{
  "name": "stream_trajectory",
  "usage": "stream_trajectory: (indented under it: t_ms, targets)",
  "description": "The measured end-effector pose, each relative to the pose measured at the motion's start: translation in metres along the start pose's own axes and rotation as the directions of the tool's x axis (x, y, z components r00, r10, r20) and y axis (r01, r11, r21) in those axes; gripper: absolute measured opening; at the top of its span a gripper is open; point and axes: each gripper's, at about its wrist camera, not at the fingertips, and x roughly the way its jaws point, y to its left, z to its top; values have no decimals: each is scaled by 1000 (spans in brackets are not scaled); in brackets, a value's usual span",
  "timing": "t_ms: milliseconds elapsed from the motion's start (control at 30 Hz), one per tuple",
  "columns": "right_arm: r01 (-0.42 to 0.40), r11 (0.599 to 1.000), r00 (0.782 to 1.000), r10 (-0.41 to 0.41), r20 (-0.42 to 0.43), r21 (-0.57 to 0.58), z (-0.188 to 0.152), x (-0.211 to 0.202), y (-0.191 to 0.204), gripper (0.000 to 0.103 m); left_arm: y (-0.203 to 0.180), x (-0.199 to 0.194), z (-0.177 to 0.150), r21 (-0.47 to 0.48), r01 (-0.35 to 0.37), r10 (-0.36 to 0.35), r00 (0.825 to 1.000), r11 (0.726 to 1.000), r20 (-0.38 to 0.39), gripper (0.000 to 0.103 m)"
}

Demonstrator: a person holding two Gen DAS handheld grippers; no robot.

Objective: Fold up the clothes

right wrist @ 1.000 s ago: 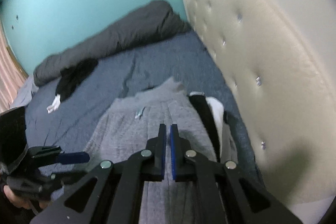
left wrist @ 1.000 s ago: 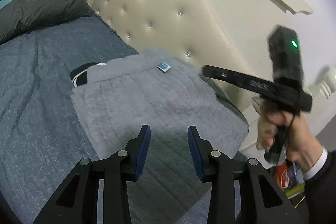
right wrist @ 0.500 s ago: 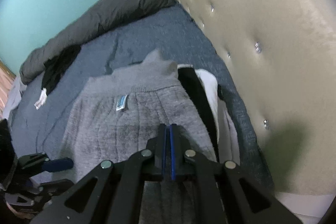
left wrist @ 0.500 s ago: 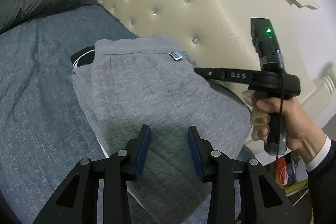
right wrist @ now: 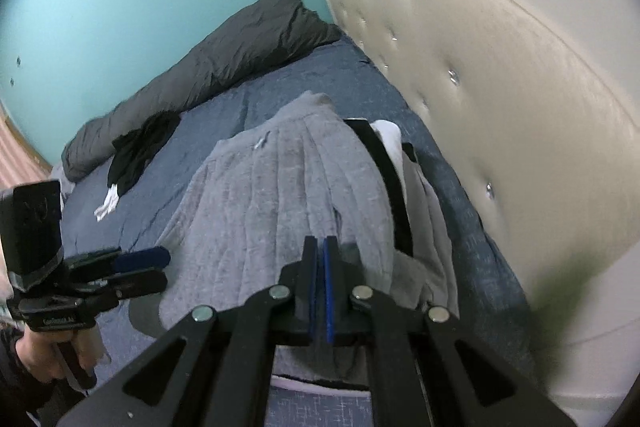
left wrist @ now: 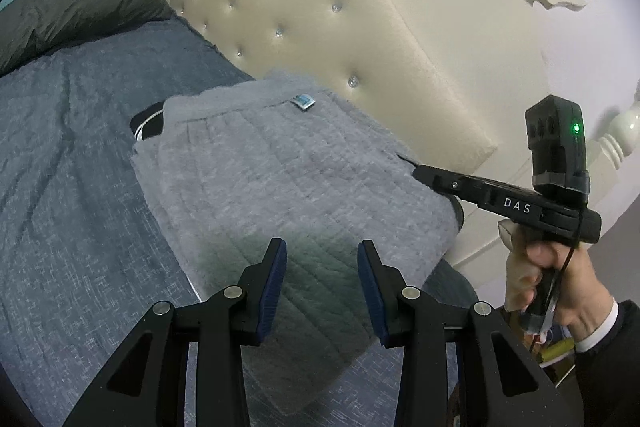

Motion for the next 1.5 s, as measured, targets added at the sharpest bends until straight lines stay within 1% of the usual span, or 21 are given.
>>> stream_trajectory:
  t_ms: [167, 400, 533, 733, 867, 933, 1067, 1500]
  targets:
    - [3, 999, 1000, -4, 11, 54, -9, 13, -11, 2, 1, 10, -6, -14, -10, 9, 1000, 1000, -5, 40]
    - [-21, 996, 995, 13, 94, 88, -9, -18, -6, 2, 0, 1, -5, -11, -15, 15, 1000, 1000, 11, 40]
    - [-10, 999, 996, 6, 91, 43, -14, -21, 6, 2, 0, -2, -8, -11, -19, 19, 1000, 1000, 16, 40]
    - [31, 998, 997, -36, 74, 59, -26, -11, 2, 2, 1, 1, -11, -16, -18, 18, 1000, 1000, 5, 40]
    - [49, 997, 995, -53, 79, 59, -31, -11, 0, 2, 1, 1, -11, -22, -15, 15, 1000, 1000, 3, 40]
    - [47, 997, 994, -53, 100, 67, -30, -18, 1, 2, 0, -3, -11, -21, -18, 18, 1000, 1000, 8, 40]
    - [50, 996, 990, -58, 127, 68, -30, -30, 11, 2, 1, -15, -11, -22, -20, 20, 1000, 1000, 23, 40]
    - [71, 997, 985, -77, 156, 38, -32, -51, 64, 2, -14, -57, -14, 7, -10, 10, 998, 1000, 63, 40]
